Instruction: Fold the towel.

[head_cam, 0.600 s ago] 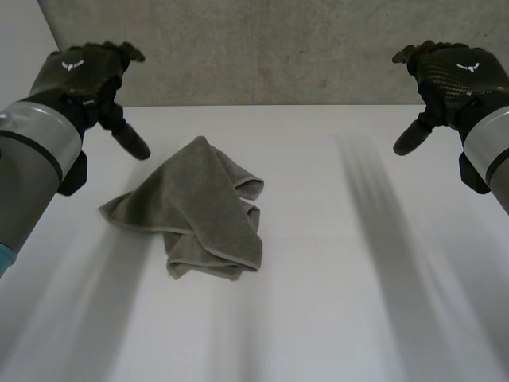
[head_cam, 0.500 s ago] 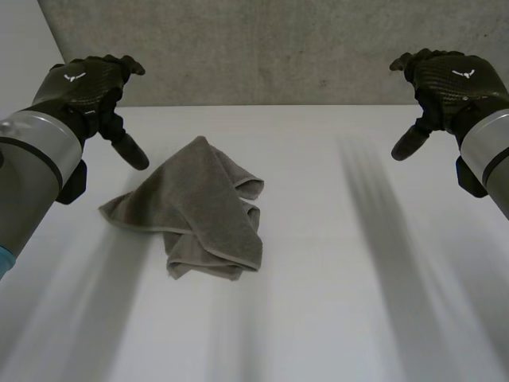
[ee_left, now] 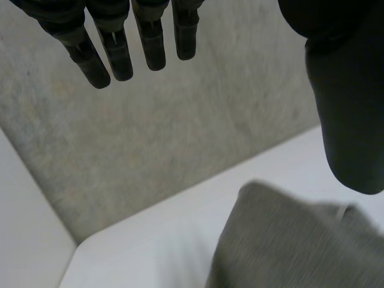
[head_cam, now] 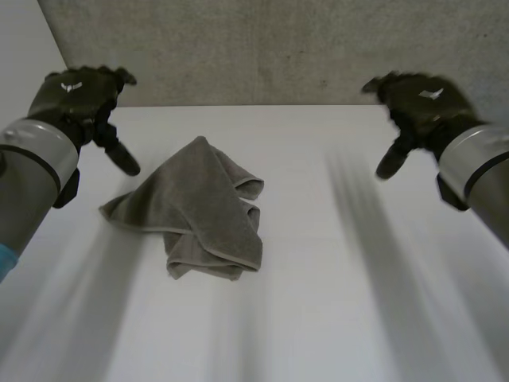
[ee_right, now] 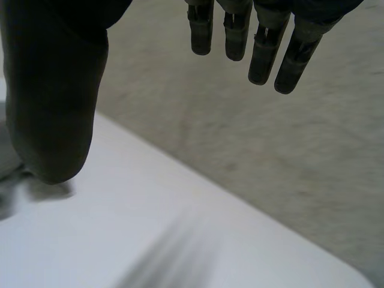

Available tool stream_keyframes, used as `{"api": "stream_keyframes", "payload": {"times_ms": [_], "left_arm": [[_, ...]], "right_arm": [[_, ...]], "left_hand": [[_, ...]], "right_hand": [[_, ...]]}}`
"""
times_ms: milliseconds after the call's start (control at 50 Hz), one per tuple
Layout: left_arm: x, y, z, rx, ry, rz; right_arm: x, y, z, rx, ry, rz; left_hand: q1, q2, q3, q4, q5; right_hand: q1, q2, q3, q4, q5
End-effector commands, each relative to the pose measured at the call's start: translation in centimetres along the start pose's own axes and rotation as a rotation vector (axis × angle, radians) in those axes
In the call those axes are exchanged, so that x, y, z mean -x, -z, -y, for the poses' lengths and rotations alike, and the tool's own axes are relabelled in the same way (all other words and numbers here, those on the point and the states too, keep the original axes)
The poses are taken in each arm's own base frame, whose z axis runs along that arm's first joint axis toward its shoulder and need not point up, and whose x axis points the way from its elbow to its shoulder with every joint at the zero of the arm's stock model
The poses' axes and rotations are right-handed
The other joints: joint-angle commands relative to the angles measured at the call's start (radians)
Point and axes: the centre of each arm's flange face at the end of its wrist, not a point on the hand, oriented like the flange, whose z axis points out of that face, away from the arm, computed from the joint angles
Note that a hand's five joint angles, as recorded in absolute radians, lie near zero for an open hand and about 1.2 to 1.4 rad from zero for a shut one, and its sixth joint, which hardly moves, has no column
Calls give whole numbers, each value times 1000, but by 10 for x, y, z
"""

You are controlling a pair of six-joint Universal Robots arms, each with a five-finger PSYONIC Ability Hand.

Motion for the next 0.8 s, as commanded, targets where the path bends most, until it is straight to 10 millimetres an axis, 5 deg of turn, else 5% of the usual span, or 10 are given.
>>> {"api": "stream_keyframes", "payload": {"times_ms": [20,160,300,520,800], "left_arm": [[19,-40,-65,132,-231,3],[19,-63,-125,248,-315,-68],[16,-76,-145,225,-327,-67],[9,-94,-174,226,-355,-77],[6,-108,-182,220,-398,-83]], "right_arm": [[60,11,-41,176,159,285],[93,-2,-65,174,100,312],[112,-37,-104,175,-46,287],[152,-60,-155,249,-62,295],[158,-72,-153,220,-114,289]], "left_hand": [[-65,-57,-46,-60,-198],[-71,-63,-52,-65,-204],[-65,-57,-46,-60,-198],[-12,-4,7,-7,-145],[105,113,124,110,-28]], "right_hand": [[-47,-72,-67,-75,-52],[-47,-72,-67,-75,-52],[-47,-72,-67,-75,-52],[18,-6,-2,-9,14],[309,285,289,282,305]]}}
